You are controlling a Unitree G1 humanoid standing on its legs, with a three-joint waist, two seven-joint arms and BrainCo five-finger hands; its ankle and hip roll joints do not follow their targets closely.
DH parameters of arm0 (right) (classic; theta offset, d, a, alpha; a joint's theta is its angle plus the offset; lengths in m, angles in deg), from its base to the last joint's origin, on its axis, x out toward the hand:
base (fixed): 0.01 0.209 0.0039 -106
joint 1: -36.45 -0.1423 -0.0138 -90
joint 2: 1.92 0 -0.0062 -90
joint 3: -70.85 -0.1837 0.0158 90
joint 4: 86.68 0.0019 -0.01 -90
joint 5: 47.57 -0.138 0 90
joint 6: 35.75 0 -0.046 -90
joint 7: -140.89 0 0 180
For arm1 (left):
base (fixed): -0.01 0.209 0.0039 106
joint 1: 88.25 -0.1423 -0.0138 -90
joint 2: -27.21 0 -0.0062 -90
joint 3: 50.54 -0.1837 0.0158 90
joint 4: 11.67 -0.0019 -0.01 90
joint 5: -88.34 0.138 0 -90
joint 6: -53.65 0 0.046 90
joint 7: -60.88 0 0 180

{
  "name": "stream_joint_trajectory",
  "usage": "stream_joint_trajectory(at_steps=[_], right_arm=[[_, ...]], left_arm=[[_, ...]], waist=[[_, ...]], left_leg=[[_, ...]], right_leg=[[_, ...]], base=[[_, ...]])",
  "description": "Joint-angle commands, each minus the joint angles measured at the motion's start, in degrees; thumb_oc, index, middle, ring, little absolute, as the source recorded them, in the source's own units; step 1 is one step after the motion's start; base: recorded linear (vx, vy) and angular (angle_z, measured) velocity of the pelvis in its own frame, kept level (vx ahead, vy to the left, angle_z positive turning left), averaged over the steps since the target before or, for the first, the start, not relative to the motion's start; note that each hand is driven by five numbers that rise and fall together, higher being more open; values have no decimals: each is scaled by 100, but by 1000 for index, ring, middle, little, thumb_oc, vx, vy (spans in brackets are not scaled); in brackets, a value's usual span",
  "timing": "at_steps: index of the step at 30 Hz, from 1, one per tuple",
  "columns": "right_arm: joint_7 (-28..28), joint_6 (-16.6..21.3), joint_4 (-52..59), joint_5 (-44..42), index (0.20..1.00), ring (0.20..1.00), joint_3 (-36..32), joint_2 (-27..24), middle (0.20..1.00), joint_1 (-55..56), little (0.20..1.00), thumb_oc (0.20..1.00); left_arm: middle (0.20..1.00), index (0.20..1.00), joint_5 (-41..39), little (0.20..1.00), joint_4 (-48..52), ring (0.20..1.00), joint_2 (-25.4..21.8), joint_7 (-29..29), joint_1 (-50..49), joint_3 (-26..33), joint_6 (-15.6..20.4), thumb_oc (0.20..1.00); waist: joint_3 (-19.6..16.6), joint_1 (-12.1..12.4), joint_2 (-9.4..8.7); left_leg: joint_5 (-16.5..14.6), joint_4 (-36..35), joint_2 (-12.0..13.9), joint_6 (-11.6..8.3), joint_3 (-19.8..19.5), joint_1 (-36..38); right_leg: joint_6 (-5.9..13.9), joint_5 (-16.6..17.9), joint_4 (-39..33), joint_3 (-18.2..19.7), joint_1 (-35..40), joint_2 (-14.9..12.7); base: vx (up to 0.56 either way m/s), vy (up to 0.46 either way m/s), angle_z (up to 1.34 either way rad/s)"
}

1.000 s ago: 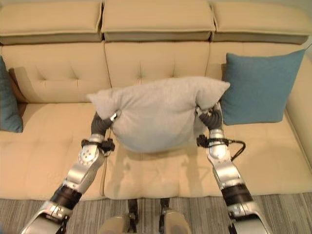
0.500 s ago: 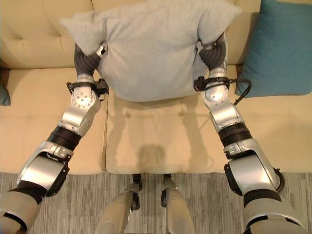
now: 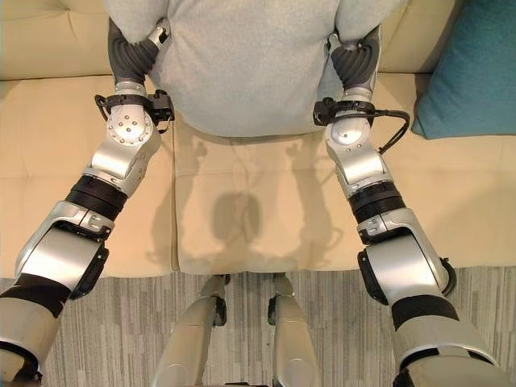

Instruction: Pick up all the scattered cushions and arrange them neatly on the sofa.

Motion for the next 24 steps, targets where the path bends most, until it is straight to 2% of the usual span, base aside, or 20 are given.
stream_joint_trajectory(at_steps=[1,6,16,24], right_arm=[[-249,317,369,364,200,200,412,502,200,-440,200,200],[-316,252,441,363,200,200,408,465,200,-391,200,200],[-345,154,1484,534,200,200,65,351,200,269,200,200],[-378,61,1478,445,200,200,52,360,200,450,200,200]], left_arm=[[200,200,463,200,645,200,319,179,391,-263,466,200],[200,200,536,200,803,200,352,200,203,-212,382,200],[200,200,579,200,1744,200,423,286,-407,-4,360,200],[200,200,556,200,1774,200,441,236,-473,26,272,200]], waist=[[-397,5,-23],[-402,3,-49],[-475,-19,-103],[-345,-3,-62]], left_leg=[[-1198,918,6,-183,122,-143],[-1197,933,-20,-170,115,-85],[-1167,753,-38,-164,80,205],[-1194,866,-58,-143,47,140]], right_leg=[[751,-351,186,182,146,-479],[764,-301,142,181,210,-515],[752,-339,104,111,447,-534],[719,-407,311,110,370,-559]], base=[[-14,7,-4],[9,-4,-3],[5,-7,0],[-13,1,0]])
